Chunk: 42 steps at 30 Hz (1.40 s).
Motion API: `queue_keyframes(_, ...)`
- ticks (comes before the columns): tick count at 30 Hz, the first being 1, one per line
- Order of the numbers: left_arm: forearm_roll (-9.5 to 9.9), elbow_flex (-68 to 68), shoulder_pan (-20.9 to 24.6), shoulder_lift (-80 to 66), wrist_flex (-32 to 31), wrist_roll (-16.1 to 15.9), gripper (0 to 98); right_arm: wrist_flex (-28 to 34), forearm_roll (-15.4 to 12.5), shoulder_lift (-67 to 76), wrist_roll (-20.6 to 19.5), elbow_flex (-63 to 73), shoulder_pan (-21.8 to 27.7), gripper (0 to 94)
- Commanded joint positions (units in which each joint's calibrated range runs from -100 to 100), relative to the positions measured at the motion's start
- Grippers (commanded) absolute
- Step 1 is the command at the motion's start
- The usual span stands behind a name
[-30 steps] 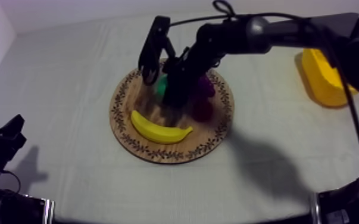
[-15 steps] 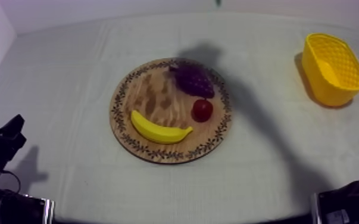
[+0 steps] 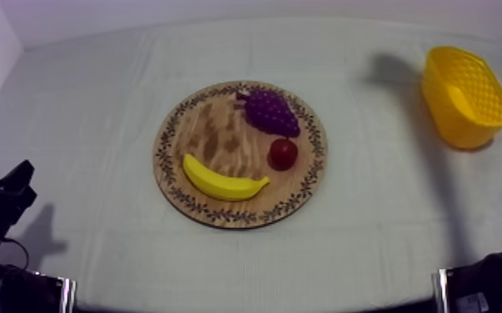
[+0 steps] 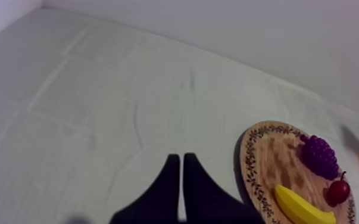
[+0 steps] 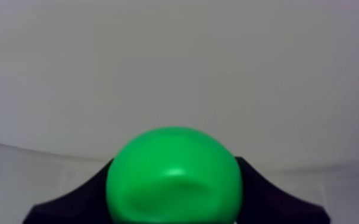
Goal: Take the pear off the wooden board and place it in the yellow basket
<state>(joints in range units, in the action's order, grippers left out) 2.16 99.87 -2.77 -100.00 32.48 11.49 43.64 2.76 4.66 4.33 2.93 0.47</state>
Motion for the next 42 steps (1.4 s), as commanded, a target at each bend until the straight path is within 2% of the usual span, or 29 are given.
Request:
queue_keyframes(1,0.02,0.02,-0.01,0.0,0.01,0.01,0.1,-0.62,2.18,-0.77,-1.78,-4.1,3.53,31.9)
queue_keyframes(6,0.02,0.02,-0.01,0.0,0.01,0.01,0.1,-0.51,3.4,-4.47,-1.87,-11.3,6.95,31.4)
queue_keyframes(12,0.02,0.02,-0.01,0.0,0.01,0.01,0.1,-1.45,3.4,-10.11,-0.99,-19.52,9.29,31.9)
queue_keyframes(22,0.02,0.02,-0.01,0.0,0.01,0.01,0.1,-3.95,3.9,-17.83,-0.33,-28.81,10.76,31.1)
queue_keyframes(34,0.02,0.02,-0.01,0.0,0.01,0.01,0.1,-4.6,3.51,-20.58,0.57,-31.64,11.94,32.0)
queue_keyframes(36,0.02,0.02,-0.01,0.0,0.01,0.01,0.1,-4.82,3.73,-20.8,0.37,-31.66,11.97,36.6)
queue_keyframes(42,0.02,0.02,-0.01,0.0,0.01,0.01,0.1,-6.26,3.96,-20.92,-0.42,-31.92,12.04,63.9)
